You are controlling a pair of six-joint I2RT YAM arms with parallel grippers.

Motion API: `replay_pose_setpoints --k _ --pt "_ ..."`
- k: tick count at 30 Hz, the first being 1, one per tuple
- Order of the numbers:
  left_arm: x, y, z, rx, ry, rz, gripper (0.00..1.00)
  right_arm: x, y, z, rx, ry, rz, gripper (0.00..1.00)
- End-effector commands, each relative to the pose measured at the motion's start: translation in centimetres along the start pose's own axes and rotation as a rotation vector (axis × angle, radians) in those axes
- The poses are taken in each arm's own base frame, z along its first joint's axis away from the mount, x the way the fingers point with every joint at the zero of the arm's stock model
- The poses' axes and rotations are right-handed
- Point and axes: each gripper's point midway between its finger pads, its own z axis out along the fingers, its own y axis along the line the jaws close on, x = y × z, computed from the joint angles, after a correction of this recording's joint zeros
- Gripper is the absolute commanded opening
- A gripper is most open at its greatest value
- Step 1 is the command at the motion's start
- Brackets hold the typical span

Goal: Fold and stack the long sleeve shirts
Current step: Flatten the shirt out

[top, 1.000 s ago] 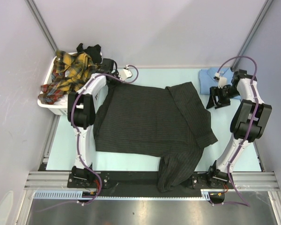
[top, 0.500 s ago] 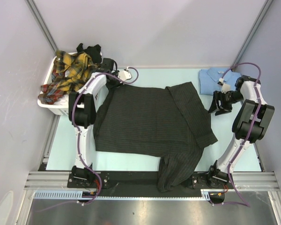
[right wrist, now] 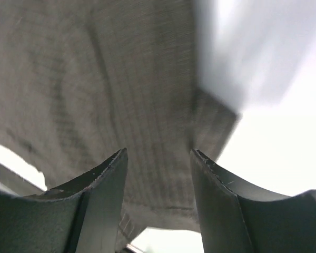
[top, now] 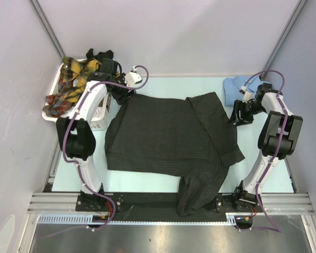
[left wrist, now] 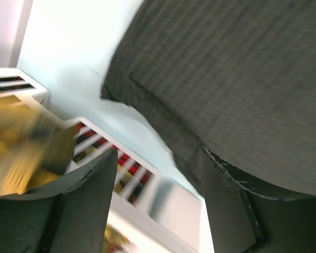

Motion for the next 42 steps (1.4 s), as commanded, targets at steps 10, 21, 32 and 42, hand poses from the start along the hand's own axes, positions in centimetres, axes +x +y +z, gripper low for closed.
replay_pose_setpoints --k 10,21,32,42 --pt "2.3 -7.6 -2.9 0.143 -0.036 -0.153 0.72 1.0 -4.8 2.5 0.004 -0.070 0.248 0.54" --pt "5.7 -9.1 -3.8 0.138 0.004 -0.305 0.70 0.6 -7.3 2.1 0.051 -0.075 0.233 0.00" --pt "10.8 -11.4 -2.2 0.099 0.092 -0.477 0.47 -2.6 -9.7 -0.5 0.269 -0.073 0.049 0.04" --pt "10.2 -9.7 1.5 -0.013 0.108 -0.518 0.33 -3.3 -6.4 -5.1 0.348 -0.123 -0.074 0.33"
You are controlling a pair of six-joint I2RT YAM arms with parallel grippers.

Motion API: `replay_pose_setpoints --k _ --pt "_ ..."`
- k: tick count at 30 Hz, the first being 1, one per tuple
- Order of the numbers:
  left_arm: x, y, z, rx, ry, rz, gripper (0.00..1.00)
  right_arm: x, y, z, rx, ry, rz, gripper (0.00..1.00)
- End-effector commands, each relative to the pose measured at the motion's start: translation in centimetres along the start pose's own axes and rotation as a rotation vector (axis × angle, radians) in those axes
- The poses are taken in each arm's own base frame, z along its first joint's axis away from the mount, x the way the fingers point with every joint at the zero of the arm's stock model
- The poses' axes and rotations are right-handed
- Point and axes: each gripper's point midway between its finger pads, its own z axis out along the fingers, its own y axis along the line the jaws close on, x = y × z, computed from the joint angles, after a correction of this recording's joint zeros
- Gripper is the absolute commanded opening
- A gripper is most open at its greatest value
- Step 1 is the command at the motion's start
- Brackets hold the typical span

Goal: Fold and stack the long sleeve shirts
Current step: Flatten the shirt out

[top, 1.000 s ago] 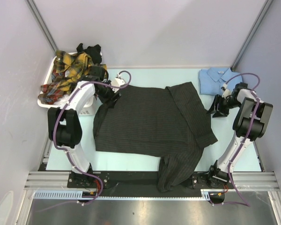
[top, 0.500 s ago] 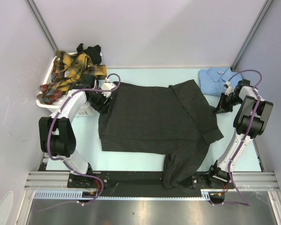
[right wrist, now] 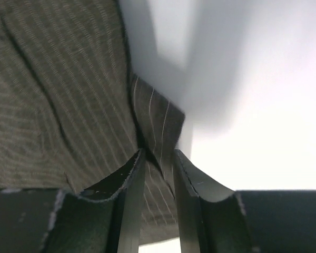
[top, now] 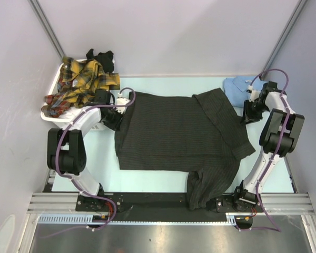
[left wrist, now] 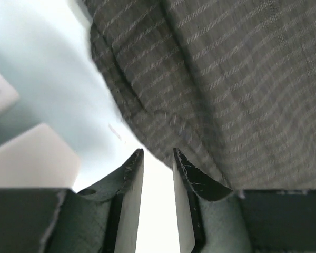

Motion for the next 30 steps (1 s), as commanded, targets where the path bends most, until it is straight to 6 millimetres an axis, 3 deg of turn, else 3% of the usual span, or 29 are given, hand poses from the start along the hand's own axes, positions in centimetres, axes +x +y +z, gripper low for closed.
replay_pose_setpoints --k 1,2,9,16,21,25,30 --pt "-2.4 0.5 1.5 -0.060 -0.049 -0.025 0.33 -2.0 0.9 -5.6 0.087 -0.112 -0.105 0.33" --pt "-2.5 0.3 2.1 -0.050 -0.041 -0.027 0.33 -2.1 1.2 -6.6 0.097 -0.132 -0.120 0.33" --pt "-3.2 0.5 4.2 -0.044 -0.017 -0.031 0.35 -1.4 3.7 -7.0 0.062 -0.137 -0.168 0.33" --pt "-3.1 2.0 4.8 -0.116 0.016 -0.045 0.43 0.5 6.6 -5.1 -0.055 -0.072 -0.179 0.31" --pt "-3.0 1.9 4.8 -0.108 0.026 -0.045 0.47 2.1 7.9 -3.1 -0.089 -0.025 -0.194 0.29" --pt "-2.7 1.5 5.4 -0.080 0.039 -0.058 0.46 2.6 8.0 -2.0 -0.093 -0.007 -0.195 0.28" --pt "-2.2 1.0 6.2 -0.051 0.056 -0.069 0.38 2.6 7.8 -1.6 -0.088 -0.003 -0.197 0.27"
